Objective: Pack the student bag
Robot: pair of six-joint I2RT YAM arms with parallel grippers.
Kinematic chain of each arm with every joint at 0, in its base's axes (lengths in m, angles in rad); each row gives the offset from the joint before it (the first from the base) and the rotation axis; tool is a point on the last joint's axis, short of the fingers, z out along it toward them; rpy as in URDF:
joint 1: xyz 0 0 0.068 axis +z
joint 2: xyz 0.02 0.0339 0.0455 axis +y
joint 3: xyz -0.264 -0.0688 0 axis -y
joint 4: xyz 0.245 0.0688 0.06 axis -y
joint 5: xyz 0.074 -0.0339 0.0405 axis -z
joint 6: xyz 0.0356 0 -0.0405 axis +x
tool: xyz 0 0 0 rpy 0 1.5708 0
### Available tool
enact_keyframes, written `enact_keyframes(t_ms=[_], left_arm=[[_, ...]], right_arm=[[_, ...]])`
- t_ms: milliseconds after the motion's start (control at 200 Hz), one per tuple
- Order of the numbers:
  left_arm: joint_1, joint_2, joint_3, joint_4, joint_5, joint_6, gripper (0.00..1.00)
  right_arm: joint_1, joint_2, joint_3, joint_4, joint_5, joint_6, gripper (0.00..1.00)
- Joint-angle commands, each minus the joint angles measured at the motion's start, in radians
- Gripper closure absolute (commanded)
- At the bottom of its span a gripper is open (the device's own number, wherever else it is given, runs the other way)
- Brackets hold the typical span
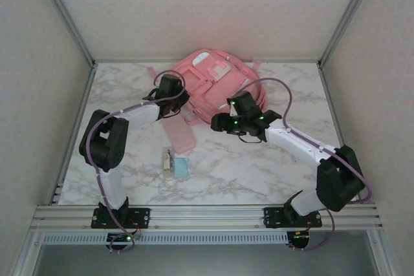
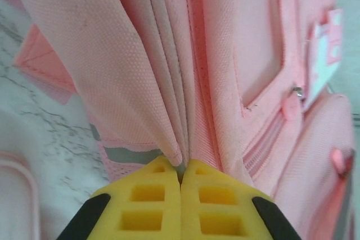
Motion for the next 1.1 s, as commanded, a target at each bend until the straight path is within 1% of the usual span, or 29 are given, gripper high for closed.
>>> enact_keyframes(t_ms=[0, 70, 235, 390, 445, 496, 556, 626, 731, 881, 991, 1061, 1096], left_arm=[[-0.044, -0.069, 0.019, 0.032, 0.026, -0.011, 1.00], [-0.047, -0.063, -0.008, 0.043, 0.024, -0.030, 1.00], [-0.065, -0.033, -0.126, 0.160, 0.068, -0.162, 1.00], [-0.083, -0.036, -0.171, 0.163, 0.056, -0.189, 1.00], [-0.087, -0.047, -0.178, 0.148, 0.054, -0.192, 0.91], [-0.090, -0.060, -0.184, 0.134, 0.052, -0.191, 0.85], [-0.098, -0.080, -0.190, 0.107, 0.048, -0.189, 0.75], [-0.108, -0.107, -0.192, 0.056, 0.038, -0.178, 0.69], [-0.132, -0.124, -0.198, -0.006, 0.015, -0.163, 0.68], [-0.136, -0.093, -0.212, 0.012, 0.008, -0.186, 0.69], [-0.139, -0.071, -0.211, 0.004, -0.021, -0.189, 0.69], [-0.138, -0.067, -0.213, -0.017, -0.038, -0.186, 0.67], [-0.139, -0.068, -0.217, -0.027, -0.046, -0.183, 0.65]], right_arm=[[0.038, 0.061, 0.043, 0.055, 0.039, 0.021, 0.41], [0.044, 0.092, 0.051, 0.066, 0.058, 0.039, 0.43], [0.044, 0.128, 0.058, 0.041, 0.130, 0.058, 0.44], [0.044, 0.133, 0.056, 0.026, 0.157, 0.068, 0.43], [0.044, 0.133, 0.056, 0.021, 0.160, 0.068, 0.42], [0.043, 0.133, 0.057, 0.017, 0.161, 0.070, 0.42], [0.044, 0.132, 0.056, 0.015, 0.163, 0.071, 0.41], [0.044, 0.130, 0.056, 0.012, 0.166, 0.073, 0.40], [0.044, 0.127, 0.055, 0.016, 0.168, 0.075, 0.39], [0.044, 0.126, 0.055, 0.020, 0.166, 0.079, 0.39], [0.044, 0.115, 0.050, 0.014, 0.170, 0.079, 0.38], [0.044, 0.106, 0.049, 0.009, 0.177, 0.074, 0.38], [0.044, 0.103, 0.047, 0.006, 0.180, 0.072, 0.38]])
